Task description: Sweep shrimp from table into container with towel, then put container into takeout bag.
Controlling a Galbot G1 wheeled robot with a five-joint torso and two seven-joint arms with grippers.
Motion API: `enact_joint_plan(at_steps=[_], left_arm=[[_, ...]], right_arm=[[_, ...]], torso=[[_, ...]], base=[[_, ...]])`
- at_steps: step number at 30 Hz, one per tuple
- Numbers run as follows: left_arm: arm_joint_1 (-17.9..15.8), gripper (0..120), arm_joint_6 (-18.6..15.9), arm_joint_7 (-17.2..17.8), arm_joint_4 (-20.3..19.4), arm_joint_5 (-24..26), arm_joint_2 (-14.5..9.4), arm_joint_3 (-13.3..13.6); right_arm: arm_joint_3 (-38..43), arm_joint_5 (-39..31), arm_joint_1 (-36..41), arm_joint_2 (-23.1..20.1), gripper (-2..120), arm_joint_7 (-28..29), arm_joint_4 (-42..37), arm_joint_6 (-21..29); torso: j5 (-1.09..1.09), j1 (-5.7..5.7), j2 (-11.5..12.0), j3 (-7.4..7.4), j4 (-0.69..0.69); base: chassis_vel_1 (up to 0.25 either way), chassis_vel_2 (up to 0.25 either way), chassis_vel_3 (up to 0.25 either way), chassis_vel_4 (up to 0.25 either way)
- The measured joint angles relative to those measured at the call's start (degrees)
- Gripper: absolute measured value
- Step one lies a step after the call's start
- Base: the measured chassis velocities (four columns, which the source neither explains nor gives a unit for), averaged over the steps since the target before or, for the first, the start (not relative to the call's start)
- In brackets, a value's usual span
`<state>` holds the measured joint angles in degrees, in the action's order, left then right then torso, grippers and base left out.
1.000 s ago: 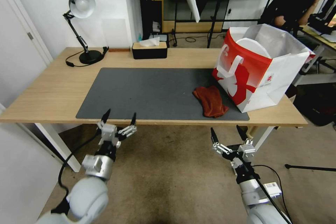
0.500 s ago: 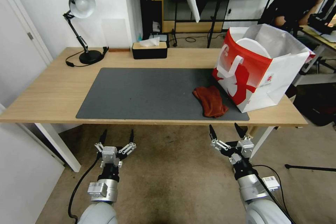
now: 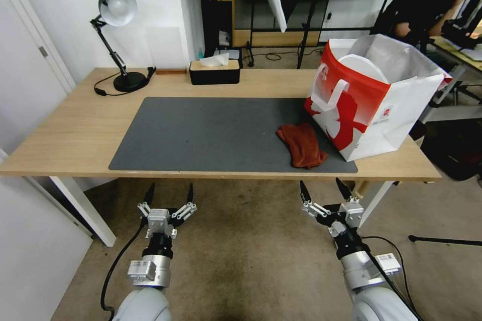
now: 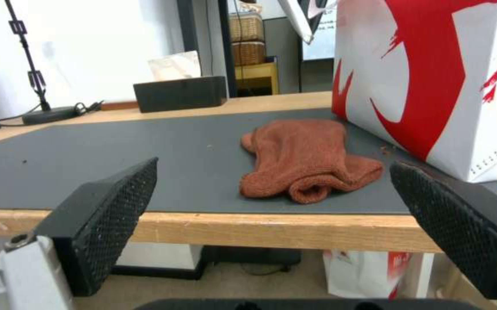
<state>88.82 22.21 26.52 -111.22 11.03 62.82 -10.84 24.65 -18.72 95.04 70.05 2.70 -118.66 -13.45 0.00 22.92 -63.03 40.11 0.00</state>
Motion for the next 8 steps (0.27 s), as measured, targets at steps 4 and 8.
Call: enact_joint_plan(at_steps=[4, 8], left_arm=[[-0.03, 100, -0.01, -0.01, 0.00, 0.03, -0.03, 0.02], [-0.08, 100, -0.05, -0.02, 0.00, 0.10, -0.07, 0.05]], right_arm=[[0.00, 0.00, 0.00, 0.00, 100, -0.01, 0.01, 0.00], [0.00, 0.00, 0.01, 0.00, 100, -0.02, 0.03, 0.00]], torso=[[0.00, 0.00, 0.00, 0.00, 0.00], [0.00, 0.00, 0.00, 0.00, 0.00]], base=[[0.000, 0.000, 0.000, 0.000], [0.000, 0.000, 0.000, 0.000]])
